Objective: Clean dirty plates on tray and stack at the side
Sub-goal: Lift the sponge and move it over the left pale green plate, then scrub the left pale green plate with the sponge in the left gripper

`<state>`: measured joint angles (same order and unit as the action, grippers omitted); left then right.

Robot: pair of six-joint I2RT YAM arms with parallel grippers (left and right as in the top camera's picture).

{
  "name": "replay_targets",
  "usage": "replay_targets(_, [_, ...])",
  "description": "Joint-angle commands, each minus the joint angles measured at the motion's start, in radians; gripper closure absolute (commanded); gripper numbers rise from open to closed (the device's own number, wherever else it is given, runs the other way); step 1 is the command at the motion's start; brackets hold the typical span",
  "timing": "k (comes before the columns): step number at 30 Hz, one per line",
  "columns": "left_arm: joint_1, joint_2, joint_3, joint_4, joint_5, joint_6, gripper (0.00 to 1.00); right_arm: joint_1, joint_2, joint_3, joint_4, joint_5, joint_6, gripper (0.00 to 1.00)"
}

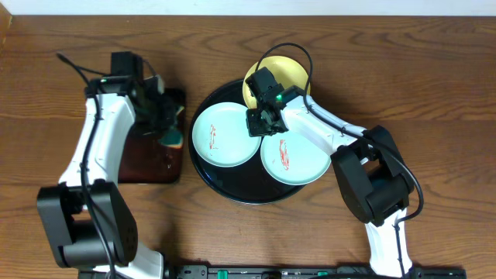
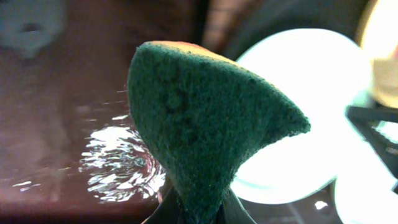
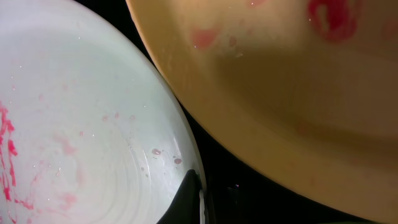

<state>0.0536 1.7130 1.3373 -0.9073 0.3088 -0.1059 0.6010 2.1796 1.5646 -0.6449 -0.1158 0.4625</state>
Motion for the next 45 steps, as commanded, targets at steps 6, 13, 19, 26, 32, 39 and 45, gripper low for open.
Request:
replay_targets(6, [-0.148, 0.034, -0.082, 0.133, 0.045, -0.158, 0.92, 0.008, 0.026, -0.032, -0.010, 0.002, -0.014, 0.97])
replay_targets(13, [-0.209, 0.103, -0.143, 0.270, -0.075, -0.192, 0.93, 0.008, 0.026, -0.032, -0.013, 0.002, -0.014, 0.96])
replay_targets(19, [-0.244, 0.198, -0.150, 0.400, -0.104, -0.183, 0.93, 0.008, 0.026, -0.032, -0.013, 0.002, -0.014, 0.95])
replay_targets(26, [-0.283, 0.253, -0.150, 0.499, -0.120, -0.168, 0.93, 0.009, 0.026, -0.032, -0.013, 0.002, -0.014, 0.95])
replay_targets(32, [-0.285, 0.254, -0.150, 0.534, -0.198, -0.162, 0.92, 0.009, 0.026, -0.032, -0.013, 0.002, -0.014, 0.95])
replay_targets(39, [-0.285, 0.253, -0.150, 0.306, -0.134, -0.161, 0.92, 0.009, 0.026, -0.032, -0.022, -0.035, -0.015, 0.96])
replay_targets(45, [-0.285, 0.253, -0.150, 0.166, 0.026, 0.004, 0.92, 0.009, 0.026, -0.032, -0.021, -0.047, -0.015, 0.95])
